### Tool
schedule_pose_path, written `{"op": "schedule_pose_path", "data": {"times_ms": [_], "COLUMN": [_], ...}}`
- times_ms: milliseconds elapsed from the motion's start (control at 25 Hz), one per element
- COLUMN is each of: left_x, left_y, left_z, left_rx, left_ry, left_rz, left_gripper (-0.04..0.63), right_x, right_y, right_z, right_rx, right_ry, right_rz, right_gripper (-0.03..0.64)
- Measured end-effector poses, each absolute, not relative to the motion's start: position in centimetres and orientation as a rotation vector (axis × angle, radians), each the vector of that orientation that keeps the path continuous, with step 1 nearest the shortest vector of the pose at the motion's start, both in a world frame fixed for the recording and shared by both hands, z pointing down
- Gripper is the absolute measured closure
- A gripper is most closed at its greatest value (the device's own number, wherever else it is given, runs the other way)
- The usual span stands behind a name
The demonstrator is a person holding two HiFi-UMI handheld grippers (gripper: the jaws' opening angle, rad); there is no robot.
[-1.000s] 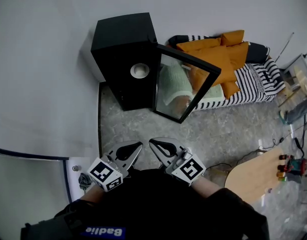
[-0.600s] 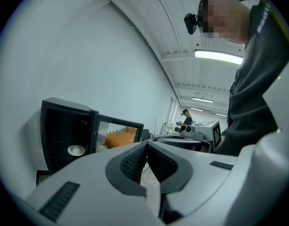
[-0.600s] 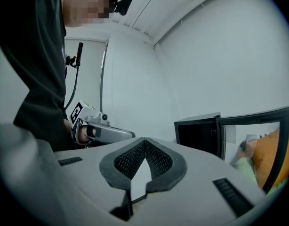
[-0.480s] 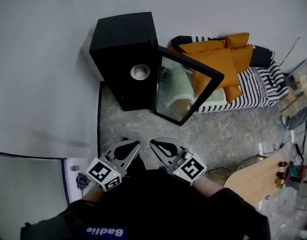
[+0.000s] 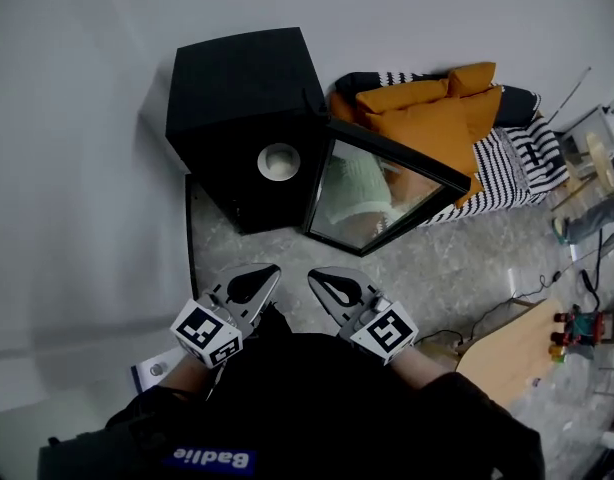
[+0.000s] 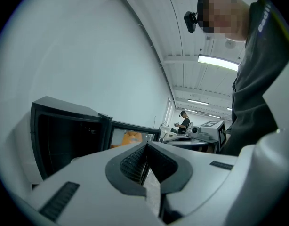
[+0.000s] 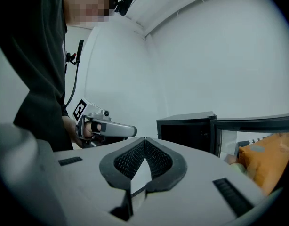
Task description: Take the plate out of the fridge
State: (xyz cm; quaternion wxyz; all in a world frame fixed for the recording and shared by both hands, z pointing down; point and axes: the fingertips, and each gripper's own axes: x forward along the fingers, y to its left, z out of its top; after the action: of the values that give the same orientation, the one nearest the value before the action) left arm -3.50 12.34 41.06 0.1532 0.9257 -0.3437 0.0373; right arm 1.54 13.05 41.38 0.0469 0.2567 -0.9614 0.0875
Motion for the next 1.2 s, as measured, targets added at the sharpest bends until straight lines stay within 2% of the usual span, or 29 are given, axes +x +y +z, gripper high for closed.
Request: {"op": "schedule_pose_path", "data": {"times_ms": [480,1200], "left_x": [-10.5,-9.1], "left_y": [2.9,-3.5], "left_z": [42.3,45.1], "left_rx": [2.685,2.519], "left_ry": [-0.842,-0.951], "left_rz": [0.142,0.144], "left_gripper": [0.588,0.586], "right_x": [-4.9,-3.4], "right_y": [3.4,-1.6], "right_z": [41.8,44.2], "right_rx": [0.972,0.796], "right_ry": [-2.82,-2.807], "right_rz": [0.273,0.258], "right_gripper": [0.607,0.607]}}
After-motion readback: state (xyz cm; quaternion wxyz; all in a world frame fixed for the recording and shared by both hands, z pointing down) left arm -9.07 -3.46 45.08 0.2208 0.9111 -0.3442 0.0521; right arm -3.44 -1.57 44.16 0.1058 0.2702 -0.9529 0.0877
